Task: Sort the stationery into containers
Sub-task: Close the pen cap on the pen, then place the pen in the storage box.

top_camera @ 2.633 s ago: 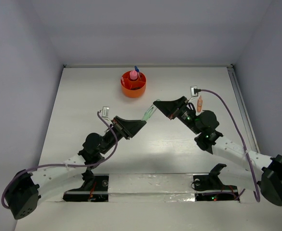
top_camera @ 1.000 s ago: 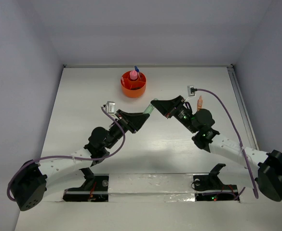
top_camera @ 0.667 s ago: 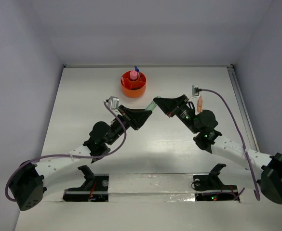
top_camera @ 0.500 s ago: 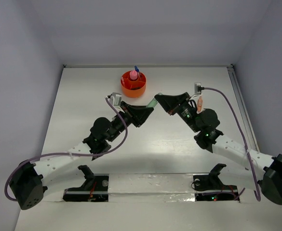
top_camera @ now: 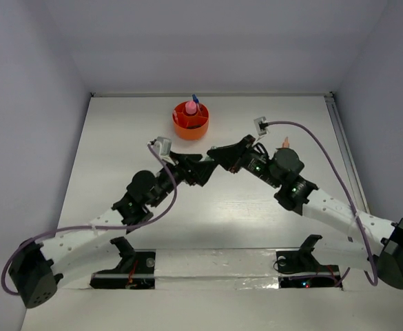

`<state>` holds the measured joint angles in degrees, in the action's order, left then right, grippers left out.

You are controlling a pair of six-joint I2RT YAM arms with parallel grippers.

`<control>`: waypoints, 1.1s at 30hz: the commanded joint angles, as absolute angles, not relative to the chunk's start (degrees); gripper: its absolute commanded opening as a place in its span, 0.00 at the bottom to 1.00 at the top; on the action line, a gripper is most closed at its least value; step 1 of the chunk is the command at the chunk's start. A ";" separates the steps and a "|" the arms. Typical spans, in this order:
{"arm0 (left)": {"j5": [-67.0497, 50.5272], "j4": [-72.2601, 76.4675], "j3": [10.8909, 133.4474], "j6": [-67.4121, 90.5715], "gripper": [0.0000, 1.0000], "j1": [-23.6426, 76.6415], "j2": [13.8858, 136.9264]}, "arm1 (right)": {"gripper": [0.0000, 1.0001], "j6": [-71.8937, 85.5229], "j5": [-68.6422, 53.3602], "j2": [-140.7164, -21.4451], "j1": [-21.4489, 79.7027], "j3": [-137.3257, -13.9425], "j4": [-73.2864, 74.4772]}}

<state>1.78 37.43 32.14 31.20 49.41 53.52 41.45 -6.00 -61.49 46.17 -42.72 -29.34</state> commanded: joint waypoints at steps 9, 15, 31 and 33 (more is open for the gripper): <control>13.88 23.15 21.18 36.74 0.99 49.48 22.25 | 0.00 36.31 -13.09 -87.06 38.15 -63.27 -28.22; 19.68 11.27 28.63 34.28 0.99 49.48 16.00 | 0.00 26.38 -13.01 -100.88 38.14 -79.50 -25.06; 21.09 -2.03 41.22 24.17 0.99 49.48 16.70 | 0.00 -1.65 -5.72 -130.85 38.67 -118.12 -6.87; 21.27 -2.11 40.87 24.26 0.99 49.48 16.17 | 0.00 -2.81 -4.66 -132.09 38.67 -119.70 -6.59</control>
